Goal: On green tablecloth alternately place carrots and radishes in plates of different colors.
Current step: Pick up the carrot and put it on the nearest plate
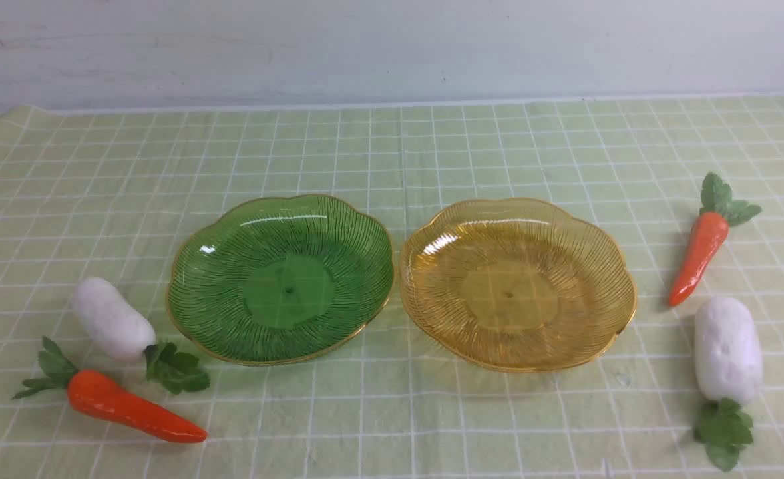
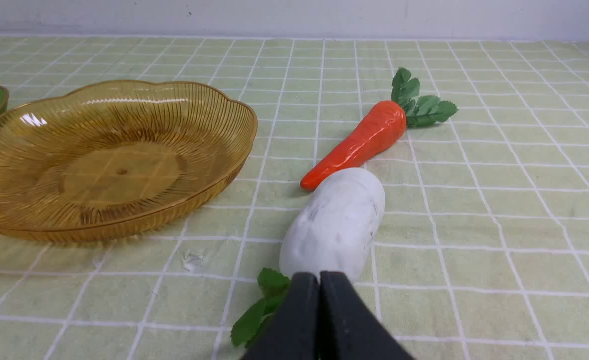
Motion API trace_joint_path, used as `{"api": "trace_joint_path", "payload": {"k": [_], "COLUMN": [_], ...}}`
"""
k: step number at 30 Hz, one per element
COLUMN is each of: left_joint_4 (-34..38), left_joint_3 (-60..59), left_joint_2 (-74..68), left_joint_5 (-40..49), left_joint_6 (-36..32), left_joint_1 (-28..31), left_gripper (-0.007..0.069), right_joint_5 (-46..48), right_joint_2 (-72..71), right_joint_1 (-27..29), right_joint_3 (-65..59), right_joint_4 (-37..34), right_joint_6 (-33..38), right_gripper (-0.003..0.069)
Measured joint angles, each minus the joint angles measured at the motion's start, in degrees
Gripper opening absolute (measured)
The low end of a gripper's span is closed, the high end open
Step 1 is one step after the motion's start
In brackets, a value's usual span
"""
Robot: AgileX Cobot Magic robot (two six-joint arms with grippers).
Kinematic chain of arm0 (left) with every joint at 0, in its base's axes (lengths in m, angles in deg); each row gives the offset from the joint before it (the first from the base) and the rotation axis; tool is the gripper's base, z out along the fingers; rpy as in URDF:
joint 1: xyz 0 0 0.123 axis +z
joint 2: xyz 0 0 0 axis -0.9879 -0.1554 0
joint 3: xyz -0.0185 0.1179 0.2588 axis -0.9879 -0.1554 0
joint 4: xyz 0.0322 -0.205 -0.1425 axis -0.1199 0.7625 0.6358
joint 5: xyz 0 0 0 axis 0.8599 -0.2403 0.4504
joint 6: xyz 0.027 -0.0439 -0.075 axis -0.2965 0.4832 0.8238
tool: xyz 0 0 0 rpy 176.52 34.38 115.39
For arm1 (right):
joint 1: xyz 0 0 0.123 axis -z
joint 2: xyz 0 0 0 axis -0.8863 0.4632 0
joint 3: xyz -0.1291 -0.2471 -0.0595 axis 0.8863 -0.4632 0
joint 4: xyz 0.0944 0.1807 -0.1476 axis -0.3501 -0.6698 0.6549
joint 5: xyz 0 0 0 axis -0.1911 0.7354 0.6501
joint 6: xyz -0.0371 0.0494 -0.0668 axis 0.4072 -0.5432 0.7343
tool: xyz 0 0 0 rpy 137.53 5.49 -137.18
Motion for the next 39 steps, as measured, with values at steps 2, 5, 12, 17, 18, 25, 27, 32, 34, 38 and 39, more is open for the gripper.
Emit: {"api": "trace_joint_path", "payload": {"k": [2, 5, 12, 17, 18, 25, 27, 32, 34, 38, 39], "left_joint_4": [0.0, 0.0, -0.2, 1.4, 3.0, 25.7, 31.4, 44.1, 48.7, 50.7, 50.1], "left_joint_3": [0.0, 0.0, 0.0, -0.1, -0.2, -0.2, -0.2, -0.2, -0.2, 3.9, 5.9], "left_joint_2": [0.0, 0.0, 0.0, 0.0, 0.0, 0.0, 0.0, 0.0, 0.0, 0.0, 0.0], "left_joint_5": [0.0, 0.0, 0.0, -1.9, -3.5, -17.1, -19.5, -24.3, -29.0, -32.3, -30.9], "left_joint_6": [0.0, 0.0, -0.1, -0.1, 0.2, 4.7, 5.0, 5.1, 5.1, 3.8, 2.6], "left_joint_1": [0.0, 0.0, 0.0, 0.0, 0.0, 0.0, 0.0, 0.0, 0.0, 0.0, 0.0], "left_gripper": [-0.0008, -0.0008, -0.0008, -0.0008, -0.0008, -0.0008, -0.0008, -0.0008, -0.0008, -0.0008, -0.0008], "right_joint_5": [0.0, 0.0, 0.0, 0.0, 0.0, 0.0, 0.0, -0.1, -0.3, -5.9, -7.8], "right_joint_2": [0.0, 0.0, 0.0, 0.0, 0.0, 0.0, 0.0, 0.0, 0.0, 0.0, 0.0], "right_joint_1": [0.0, 0.0, 0.0, 0.0, 0.0, 0.0, 0.0, 0.0, 0.0, 0.0, 0.0], "right_joint_3": [0.0, 0.0, 0.0, 0.0, 0.0, 0.0, 0.0, 0.0, 0.0, -0.5, -0.5], "right_joint_4": [0.0, 0.0, 0.0, 0.0, 0.0, 0.0, 0.0, 0.7, 1.7, -5.6, -8.6], "right_joint_6": [0.0, 0.0, 0.0, 0.0, 0.0, 0.0, 0.0, 0.0, 0.0, -4.7, -6.4], "right_gripper": [-0.0015, -0.0015, -0.0015, -0.0015, -0.0015, -0.0015, -0.0015, -0.0015, -0.0015, -0.0015, -0.0015]}}
